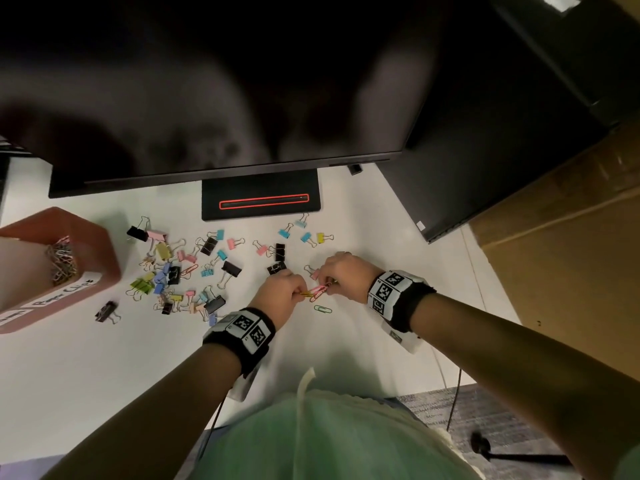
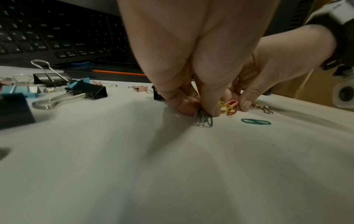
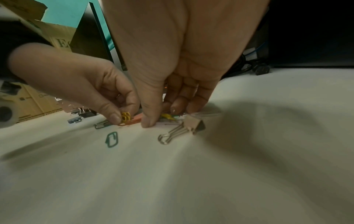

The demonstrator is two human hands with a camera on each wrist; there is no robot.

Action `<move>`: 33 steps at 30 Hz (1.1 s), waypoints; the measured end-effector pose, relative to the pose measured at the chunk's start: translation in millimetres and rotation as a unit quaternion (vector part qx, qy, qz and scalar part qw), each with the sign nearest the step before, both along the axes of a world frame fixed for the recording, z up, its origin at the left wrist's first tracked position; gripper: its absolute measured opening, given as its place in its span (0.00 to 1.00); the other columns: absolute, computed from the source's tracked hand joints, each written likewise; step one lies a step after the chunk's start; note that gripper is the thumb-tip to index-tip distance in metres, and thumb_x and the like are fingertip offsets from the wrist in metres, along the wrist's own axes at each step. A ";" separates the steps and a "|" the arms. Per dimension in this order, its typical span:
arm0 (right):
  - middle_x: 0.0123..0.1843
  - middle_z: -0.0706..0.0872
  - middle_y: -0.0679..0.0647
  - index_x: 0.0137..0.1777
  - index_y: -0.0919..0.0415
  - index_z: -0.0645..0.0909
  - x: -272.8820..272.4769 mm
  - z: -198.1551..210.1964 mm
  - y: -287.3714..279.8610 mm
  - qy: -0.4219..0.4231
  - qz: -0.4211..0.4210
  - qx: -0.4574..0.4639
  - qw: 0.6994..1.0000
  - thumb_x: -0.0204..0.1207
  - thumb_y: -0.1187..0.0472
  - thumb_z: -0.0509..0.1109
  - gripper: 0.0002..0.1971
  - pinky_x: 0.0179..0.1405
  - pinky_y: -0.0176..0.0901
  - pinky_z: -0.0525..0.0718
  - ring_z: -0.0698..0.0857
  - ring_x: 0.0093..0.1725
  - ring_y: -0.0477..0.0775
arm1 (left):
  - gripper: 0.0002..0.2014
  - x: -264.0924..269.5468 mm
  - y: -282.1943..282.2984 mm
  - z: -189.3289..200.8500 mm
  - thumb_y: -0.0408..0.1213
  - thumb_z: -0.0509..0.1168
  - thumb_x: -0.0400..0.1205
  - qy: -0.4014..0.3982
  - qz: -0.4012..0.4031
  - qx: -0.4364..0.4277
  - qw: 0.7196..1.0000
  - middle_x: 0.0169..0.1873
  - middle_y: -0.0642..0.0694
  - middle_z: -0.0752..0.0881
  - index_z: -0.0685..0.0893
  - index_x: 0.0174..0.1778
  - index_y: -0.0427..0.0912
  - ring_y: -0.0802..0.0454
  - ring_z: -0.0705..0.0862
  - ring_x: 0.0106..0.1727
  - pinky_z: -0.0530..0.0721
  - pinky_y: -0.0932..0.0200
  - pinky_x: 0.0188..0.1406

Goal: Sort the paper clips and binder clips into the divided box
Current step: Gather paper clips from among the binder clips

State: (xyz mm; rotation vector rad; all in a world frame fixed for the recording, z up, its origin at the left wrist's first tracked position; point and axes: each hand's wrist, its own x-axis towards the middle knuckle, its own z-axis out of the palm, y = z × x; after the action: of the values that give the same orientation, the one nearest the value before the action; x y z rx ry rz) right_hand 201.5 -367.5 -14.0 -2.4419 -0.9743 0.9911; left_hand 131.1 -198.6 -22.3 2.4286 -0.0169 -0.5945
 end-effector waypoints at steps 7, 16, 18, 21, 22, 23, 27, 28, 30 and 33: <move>0.58 0.82 0.56 0.52 0.62 0.85 5.3 2.5 6.6 0.011 0.011 -0.039 0.999 0.75 0.63 0.70 0.08 0.62 0.46 0.76 0.78 0.61 0.58 | 0.05 -3.3 9.6 0.1 0.24 0.67 0.75 -0.025 0.006 -0.006 1.000 0.39 0.47 0.77 0.84 0.45 0.34 0.51 0.77 0.41 0.78 0.58 0.44; 0.61 0.87 0.51 0.46 0.61 0.85 8.9 2.7 3.9 0.022 0.002 -0.005 1.000 0.72 0.63 0.72 0.05 0.58 0.47 0.81 0.83 0.58 0.54 | 0.07 -4.1 20.0 7.5 0.25 0.69 0.74 -0.004 0.074 -0.089 0.993 0.36 0.51 0.82 0.84 0.45 0.39 0.62 0.80 0.37 0.77 0.79 0.36; 0.58 0.88 0.51 0.49 0.61 0.85 12.3 6.9 0.1 0.015 -0.023 0.009 1.000 0.72 0.62 0.73 0.07 0.54 0.42 0.80 0.84 0.55 0.53 | 0.08 -4.8 18.4 11.9 0.25 0.70 0.74 0.001 0.063 -0.106 0.992 0.35 0.52 0.81 0.84 0.46 0.39 0.62 0.80 0.36 0.77 0.79 0.36; 0.49 0.88 0.53 0.50 0.59 0.86 24.8 16.9 -11.3 0.006 -0.085 0.032 0.996 0.72 0.60 0.74 0.08 0.46 0.36 0.75 0.81 0.45 0.48 | 0.09 -6.1 12.1 17.7 0.26 0.70 0.74 0.011 0.029 -0.113 0.993 0.36 0.51 0.82 0.85 0.49 0.39 0.59 0.81 0.38 0.79 0.76 0.40; 0.47 0.88 0.53 0.49 0.59 0.87 29.9 20.6 -17.0 0.001 -0.104 0.042 0.994 0.71 0.61 0.75 0.08 0.46 0.35 0.73 0.80 0.43 0.47 | 0.10 -6.3 8.6 18.5 0.26 0.70 0.74 0.010 0.011 -0.111 0.994 0.38 0.49 0.82 0.85 0.50 0.39 0.57 0.82 0.39 0.80 0.73 0.42; 0.45 0.87 0.53 0.48 0.59 0.87 34.7 23.9 -23.7 -0.005 -0.121 0.050 0.991 0.71 0.61 0.75 0.07 0.46 0.34 0.72 0.79 0.42 0.46 | 0.11 -5.9 4.2 18.8 0.26 0.70 0.75 0.004 -0.013 -0.107 0.994 0.39 0.48 0.82 0.85 0.52 0.39 0.55 0.81 0.40 0.79 0.72 0.44; 0.40 0.79 0.50 0.47 0.62 0.88 43.0 30.5 -50.9 -0.027 -0.148 0.032 0.988 0.69 0.65 0.76 0.07 0.45 0.32 0.71 0.79 0.41 0.48 | 0.14 -3.7 -17.4 11.5 0.29 0.66 0.79 0.011 -0.098 -0.050 0.994 0.49 0.41 0.83 0.82 0.60 0.38 0.53 0.80 0.50 0.73 0.71 0.52; 0.41 0.79 0.51 0.46 0.63 0.88 42.5 29.6 -56.7 -0.026 -0.147 0.027 0.988 0.68 0.65 0.76 0.07 0.44 0.32 0.71 0.79 0.41 0.49 | 0.14 -3.5 -21.9 8.0 0.30 0.64 0.80 0.024 -0.109 -0.031 0.993 0.53 0.39 0.82 0.81 0.61 0.37 0.50 0.80 0.57 0.72 0.67 0.57; 0.45 0.80 0.56 0.44 0.64 0.88 38.9 24.6 -65.0 -0.020 -0.127 0.017 0.992 0.67 0.66 0.78 0.06 0.46 0.37 0.75 0.80 0.42 0.53 | 0.12 -4.1 -26.8 0.5 0.31 0.61 0.82 0.028 -0.120 -0.004 0.992 0.58 0.37 0.79 0.82 0.60 0.36 0.47 0.71 0.73 0.68 0.64 0.66; 0.53 0.80 0.57 0.42 0.64 0.87 30.2 15.0 -70.0 -0.010 -0.084 0.000 0.996 0.68 0.68 0.75 0.03 0.53 0.46 0.80 0.82 0.47 0.56 | 0.10 -2.9 -27.3 -5.7 0.29 0.63 0.80 -0.005 -0.114 0.016 0.993 0.63 0.40 0.76 0.84 0.55 0.36 0.49 0.66 0.76 0.62 0.68 0.69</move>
State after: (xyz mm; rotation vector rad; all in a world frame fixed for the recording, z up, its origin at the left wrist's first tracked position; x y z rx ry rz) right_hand 231.7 -437.5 1.0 -2.4902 -0.7606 0.9108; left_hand 128.2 -225.9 -28.0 2.4792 -0.2945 -0.6869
